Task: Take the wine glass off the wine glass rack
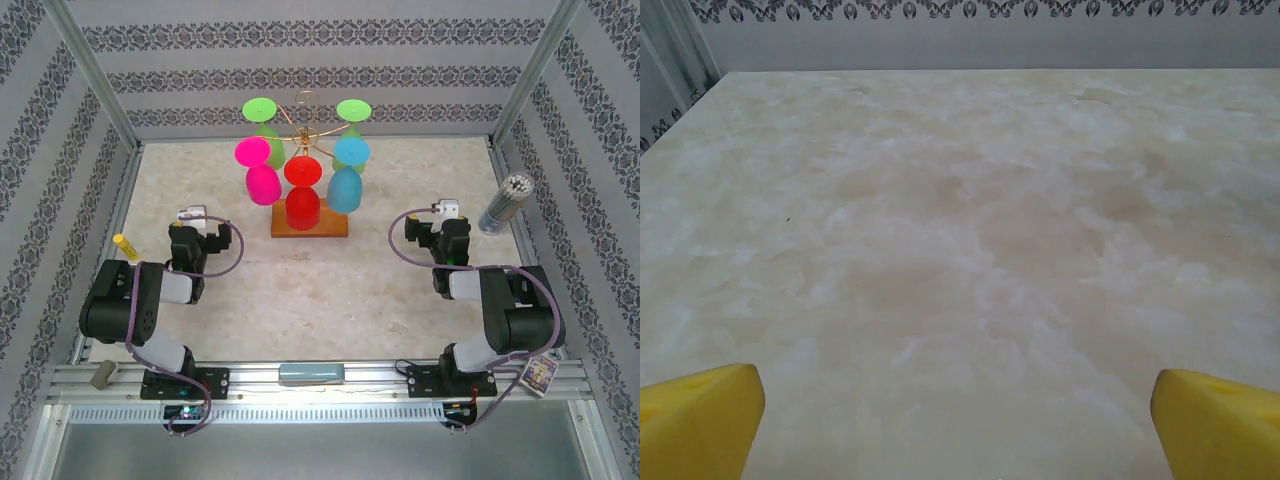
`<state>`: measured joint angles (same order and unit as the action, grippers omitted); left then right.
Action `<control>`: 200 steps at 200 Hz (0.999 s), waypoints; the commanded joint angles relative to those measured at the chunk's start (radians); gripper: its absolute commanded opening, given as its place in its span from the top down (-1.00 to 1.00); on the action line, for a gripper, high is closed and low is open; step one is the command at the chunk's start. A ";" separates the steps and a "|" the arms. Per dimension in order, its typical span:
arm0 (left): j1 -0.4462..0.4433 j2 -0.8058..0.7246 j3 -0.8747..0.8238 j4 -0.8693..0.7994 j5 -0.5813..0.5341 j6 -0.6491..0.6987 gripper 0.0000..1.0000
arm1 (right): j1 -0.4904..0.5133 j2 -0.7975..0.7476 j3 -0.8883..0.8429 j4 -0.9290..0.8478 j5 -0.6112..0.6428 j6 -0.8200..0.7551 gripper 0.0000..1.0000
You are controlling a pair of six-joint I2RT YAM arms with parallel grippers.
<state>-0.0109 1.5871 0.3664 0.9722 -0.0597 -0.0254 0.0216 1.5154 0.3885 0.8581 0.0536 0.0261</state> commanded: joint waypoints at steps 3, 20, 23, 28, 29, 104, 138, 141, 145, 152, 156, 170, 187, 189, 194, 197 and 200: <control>0.008 0.003 0.011 -0.007 0.003 0.010 -1.00 | -0.006 -0.006 -0.002 0.032 -0.020 -0.002 -0.96; 0.006 0.004 0.012 -0.011 0.010 0.012 -1.00 | -0.006 -0.004 -0.002 0.032 -0.020 -0.002 -0.96; 0.006 0.003 0.012 -0.010 0.011 0.013 -1.00 | -0.006 -0.004 -0.002 0.032 -0.021 -0.002 -0.96; 0.007 0.003 0.012 -0.010 0.011 0.013 -1.00 | -0.006 -0.004 -0.002 0.032 -0.020 -0.001 -0.96; 0.007 0.003 0.012 -0.010 0.011 0.013 -1.00 | -0.006 -0.004 -0.002 0.032 -0.020 -0.001 -0.96; 0.006 0.004 0.016 -0.017 0.017 0.016 -1.00 | -0.007 -0.004 0.000 0.030 -0.023 0.000 -0.96; 0.006 0.004 0.016 -0.017 0.017 0.016 -1.00 | -0.008 -0.004 0.001 0.029 -0.023 0.000 -0.96; 0.007 0.004 0.017 -0.017 0.016 0.016 -1.00 | -0.008 -0.004 0.001 0.029 -0.024 0.000 -0.96; 0.006 0.004 0.017 -0.017 0.017 0.016 -1.00 | -0.008 -0.004 0.000 0.029 -0.024 0.000 -0.96; 0.006 0.004 0.017 -0.017 0.017 0.016 -1.00 | -0.008 -0.004 0.001 0.029 -0.024 0.000 -0.96; 0.006 0.005 0.017 -0.017 0.017 0.015 -1.00 | -0.008 -0.004 0.001 0.029 -0.024 0.001 -0.96; 0.006 0.004 0.017 -0.017 0.016 0.016 -1.00 | -0.008 -0.004 0.001 0.029 -0.024 0.000 -0.96; 0.006 0.004 0.017 -0.017 0.017 0.016 -1.00 | -0.008 -0.004 0.001 0.029 -0.024 0.000 -0.96; 0.006 0.004 0.017 -0.017 0.016 0.016 -1.00 | -0.008 -0.004 0.001 0.029 -0.024 0.000 -0.96; 0.006 0.004 0.017 -0.017 0.017 0.016 -1.00 | -0.008 -0.004 0.000 0.029 -0.023 0.000 -0.96; 0.006 0.004 0.017 -0.017 0.017 0.016 -1.00 | -0.008 -0.004 0.000 0.029 -0.024 0.000 -0.96; 0.006 0.004 0.017 -0.017 0.017 0.016 -1.00 | -0.007 -0.004 0.001 0.029 -0.024 0.000 -0.96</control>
<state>-0.0109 1.5871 0.3664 0.9718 -0.0586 -0.0254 0.0216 1.5154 0.3885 0.8581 0.0505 0.0261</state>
